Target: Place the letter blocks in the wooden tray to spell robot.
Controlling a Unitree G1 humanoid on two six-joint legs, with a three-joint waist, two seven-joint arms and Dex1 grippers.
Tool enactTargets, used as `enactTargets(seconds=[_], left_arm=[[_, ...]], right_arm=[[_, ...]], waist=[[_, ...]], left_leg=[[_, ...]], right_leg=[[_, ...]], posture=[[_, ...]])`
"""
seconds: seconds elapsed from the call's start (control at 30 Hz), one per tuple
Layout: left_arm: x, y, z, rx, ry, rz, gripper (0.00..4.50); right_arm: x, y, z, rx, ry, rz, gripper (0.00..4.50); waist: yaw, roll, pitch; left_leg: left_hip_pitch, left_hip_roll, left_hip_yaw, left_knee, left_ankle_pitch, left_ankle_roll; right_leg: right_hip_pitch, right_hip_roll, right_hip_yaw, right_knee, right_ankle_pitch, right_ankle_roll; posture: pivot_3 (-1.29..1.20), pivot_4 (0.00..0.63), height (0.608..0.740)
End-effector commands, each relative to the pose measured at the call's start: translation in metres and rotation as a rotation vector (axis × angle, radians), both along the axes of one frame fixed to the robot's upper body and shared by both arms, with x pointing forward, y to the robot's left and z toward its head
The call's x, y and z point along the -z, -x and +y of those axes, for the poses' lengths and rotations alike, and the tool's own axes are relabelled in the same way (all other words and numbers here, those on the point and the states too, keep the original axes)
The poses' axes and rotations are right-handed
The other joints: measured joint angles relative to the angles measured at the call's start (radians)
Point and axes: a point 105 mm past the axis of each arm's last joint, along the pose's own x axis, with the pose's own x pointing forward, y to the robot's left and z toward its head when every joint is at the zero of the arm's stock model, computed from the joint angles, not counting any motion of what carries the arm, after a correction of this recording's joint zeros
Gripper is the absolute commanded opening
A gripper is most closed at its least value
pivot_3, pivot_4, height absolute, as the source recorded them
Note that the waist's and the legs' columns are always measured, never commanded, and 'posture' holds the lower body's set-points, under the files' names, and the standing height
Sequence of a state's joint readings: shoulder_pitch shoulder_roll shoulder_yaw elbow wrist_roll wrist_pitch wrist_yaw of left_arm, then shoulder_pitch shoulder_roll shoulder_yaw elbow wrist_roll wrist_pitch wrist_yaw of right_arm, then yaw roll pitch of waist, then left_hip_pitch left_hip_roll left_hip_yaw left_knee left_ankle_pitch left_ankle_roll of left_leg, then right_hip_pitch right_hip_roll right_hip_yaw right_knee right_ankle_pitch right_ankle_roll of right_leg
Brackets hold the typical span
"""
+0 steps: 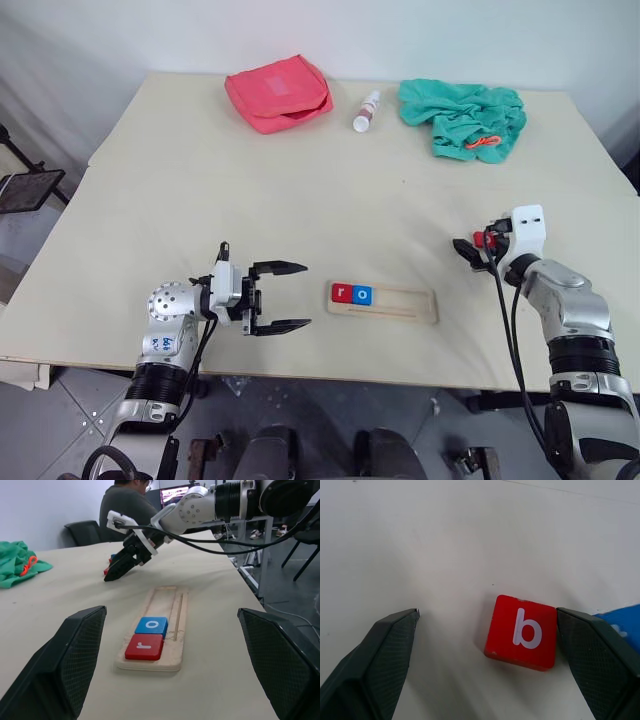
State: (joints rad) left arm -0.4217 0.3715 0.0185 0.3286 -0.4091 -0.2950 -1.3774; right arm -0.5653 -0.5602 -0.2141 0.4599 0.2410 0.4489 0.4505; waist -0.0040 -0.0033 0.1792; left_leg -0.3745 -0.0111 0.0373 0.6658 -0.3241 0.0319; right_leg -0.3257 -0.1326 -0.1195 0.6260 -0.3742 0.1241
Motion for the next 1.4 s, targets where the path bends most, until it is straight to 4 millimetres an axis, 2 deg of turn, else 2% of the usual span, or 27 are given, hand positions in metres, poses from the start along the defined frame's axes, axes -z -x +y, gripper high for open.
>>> enactTargets(seconds=[0.03,0.07,0.17,0.37,0.43,0.57,0.63,0.73,0.9,1.07,1.17,1.4], left_arm=[[-0.006,0.001,0.0,-0.001,0.012,-0.028,4.46],[-0.006,0.001,0.0,-0.002,0.012,-0.029,4.46],[-0.006,0.001,0.0,-0.005,0.011,-0.03,4.5],[-0.006,0.0,0.0,-0.002,0.008,-0.031,4.5],[-0.006,0.0,0.0,0.004,0.004,-0.031,4.5],[-0.005,0.002,0.001,0.013,-0.001,-0.028,4.5],[-0.003,0.004,0.005,0.025,-0.005,-0.021,4.5],[0.0,0.005,0.009,0.038,-0.017,-0.013,4.5],[0.001,0.003,0.014,0.034,-0.036,-0.01,4.5],[-0.001,0.001,0.015,0.03,-0.031,-0.006,4.5],[-0.004,0.0,0.012,0.036,-0.023,-0.007,4.5],[-0.008,0.0,0.011,0.054,-0.014,-0.008,4.5]], right_arm=[[0.006,0.002,-0.001,0.037,-0.038,0.022,4.5],[0.008,0.002,-0.001,0.046,-0.044,0.025,4.5],[0.011,0.004,-0.003,0.081,-0.071,0.035,3.94],[0.012,0.004,-0.005,0.116,-0.051,0.008,1.9],[0.004,0.004,-0.005,0.115,-0.041,-0.022,1.46],[-0.01,0.007,-0.001,0.099,-0.017,-0.07,1.47],[-0.03,0.019,0.004,0.095,-0.017,-0.131,1.47],[-0.042,0.048,0.014,0.102,-0.009,-0.165,1.47],[-0.039,0.092,0.027,0.139,0.005,-0.148,1.47],[-0.022,0.122,0.036,0.207,-0.024,-0.093,1.47],[-0.01,0.128,0.03,0.264,-0.047,-0.071,1.47],[-0.003,0.135,0.028,0.282,-0.067,-0.051,1.47]], waist=[[0.0,0.0,0.0],[0.0,0.0,0.0],[0.0,0.0,0.0],[0.0,0.0,0.0],[0.0,0.0,0.0],[0.001,0.0,0.0],[0.003,0.0,0.0],[0.003,0.0,0.0],[0.005,0.0,0.0],[0.004,0.001,0.0],[0.004,0.001,0.0],[0.002,0.001,0.0]], left_leg=[[0.0,0.0,0.0,0.0,0.0,0.0],[0.0,0.0,0.0,0.0,0.0,0.0],[0.0,0.0,0.0,0.0,0.0,0.0],[0.0,0.0,0.0,0.0,0.0,0.0],[0.0,0.0,0.0,0.0,0.0,0.0],[0.0,0.0,0.0,0.0,0.0,0.0],[0.0,0.0,0.0,-0.001,0.0,0.0],[-0.002,0.0,-0.001,-0.002,0.0,0.0],[-0.002,0.0,-0.001,-0.002,0.0,0.0],[-0.002,0.0,-0.001,-0.002,0.0,0.0],[-0.002,0.0,-0.001,-0.002,0.0,0.0],[-0.001,-0.001,0.0,-0.002,0.0,0.0]], right_leg=[[0.0,0.0,0.0,0.0,0.0,0.0],[0.0,0.0,0.0,0.0,0.0,0.0],[0.0,0.0,0.0,0.0,0.0,0.0],[0.0,0.0,0.0,0.0,0.0,0.0],[0.0,0.0,0.0,0.0,0.0,0.0],[0.0,0.0,0.0,0.0,0.0,0.0],[-0.001,0.0,0.0,0.0,0.0,0.0],[-0.002,0.0,0.0,0.0,0.0,0.0],[-0.003,0.0,0.001,0.0,0.0,0.0],[-0.003,0.0,0.002,0.0,0.0,0.0],[-0.003,0.001,0.002,0.0,0.0,0.0],[-0.003,0.001,0.005,0.0,0.0,0.0]], posture=[[0.0,0.15,0.74],[0.0,0.15,0.74],[0.0,0.15,0.74],[0.0,0.15,0.74],[0.0,0.15,0.74],[0.0,0.15,0.74],[0.0,0.15,0.74],[0.0,0.15,0.74],[0.0,0.15,0.74],[0.0,0.15,0.74],[0.0,0.15,0.74],[0.0,0.15,0.74]])
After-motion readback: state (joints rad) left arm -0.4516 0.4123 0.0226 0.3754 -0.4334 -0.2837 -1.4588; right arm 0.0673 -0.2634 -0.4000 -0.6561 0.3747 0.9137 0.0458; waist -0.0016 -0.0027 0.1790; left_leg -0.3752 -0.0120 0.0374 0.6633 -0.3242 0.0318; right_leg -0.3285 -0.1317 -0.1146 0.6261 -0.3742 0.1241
